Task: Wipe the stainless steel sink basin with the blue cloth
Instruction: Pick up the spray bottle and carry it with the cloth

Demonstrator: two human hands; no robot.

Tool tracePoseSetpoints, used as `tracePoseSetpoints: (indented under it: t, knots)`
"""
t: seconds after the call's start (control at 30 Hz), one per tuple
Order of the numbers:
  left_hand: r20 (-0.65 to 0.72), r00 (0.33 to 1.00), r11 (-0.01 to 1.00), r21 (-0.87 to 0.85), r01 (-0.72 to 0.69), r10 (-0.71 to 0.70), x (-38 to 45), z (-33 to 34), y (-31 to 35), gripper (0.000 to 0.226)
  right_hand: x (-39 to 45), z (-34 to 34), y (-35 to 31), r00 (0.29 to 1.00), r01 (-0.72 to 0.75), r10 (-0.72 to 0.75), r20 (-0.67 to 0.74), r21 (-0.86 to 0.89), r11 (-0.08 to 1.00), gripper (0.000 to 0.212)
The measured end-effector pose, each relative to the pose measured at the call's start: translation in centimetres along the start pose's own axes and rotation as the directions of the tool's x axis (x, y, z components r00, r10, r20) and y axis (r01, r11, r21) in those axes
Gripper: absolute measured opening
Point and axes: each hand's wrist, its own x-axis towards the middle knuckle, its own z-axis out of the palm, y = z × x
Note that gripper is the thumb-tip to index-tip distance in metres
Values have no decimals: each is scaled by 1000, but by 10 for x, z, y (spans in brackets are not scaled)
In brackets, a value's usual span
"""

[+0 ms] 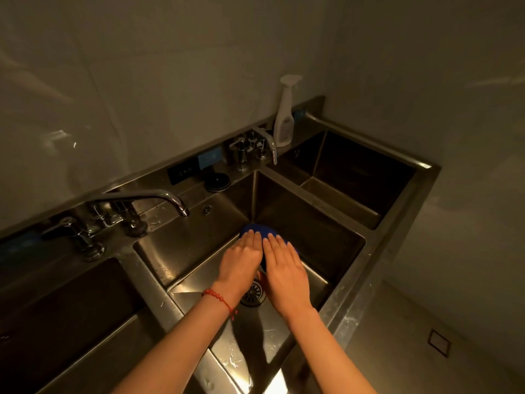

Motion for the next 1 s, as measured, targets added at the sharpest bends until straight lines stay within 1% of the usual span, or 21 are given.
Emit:
tracePoseSetpoints:
  t: [0.1,0.2,0.23,0.33,0.47,0.63,0.77,1.0]
  knots:
    - [-18,999,999,-25,25,-26,-3,-11,4,56,1,0,3,996,8,-9,-85,-18,1000,61]
    - [-60,997,998,43,41,-39,-6,-26,12,61,1,-1,12,988,45,-49,-143,-36,998,60]
    - [-101,995,999,43,21,-16,-7,-29,14,64,2,-1,16,985,60,-64,-163,-32,998,59]
    - [-138,990,999,52,1,6,-5,-33,23,66,5,-2,32,969,108,-107,-224,-7,994,56]
    - [-169,986,998,67,11,1,1,-34,42,66,9,-7,61,939,198,-178,-294,42,979,47]
    - [-231,973,1000,25,1,5,11,-37,77,59,12,-20,108,884,316,-268,-382,67,947,39]
    - [-276,961,1000,0,-5,5,28,-40,108,57,13,-32,147,865,356,-287,-412,99,929,38]
    - [-313,949,999,-45,13,-26,62,-39,158,66,17,-48,206,851,386,-289,-439,149,911,40]
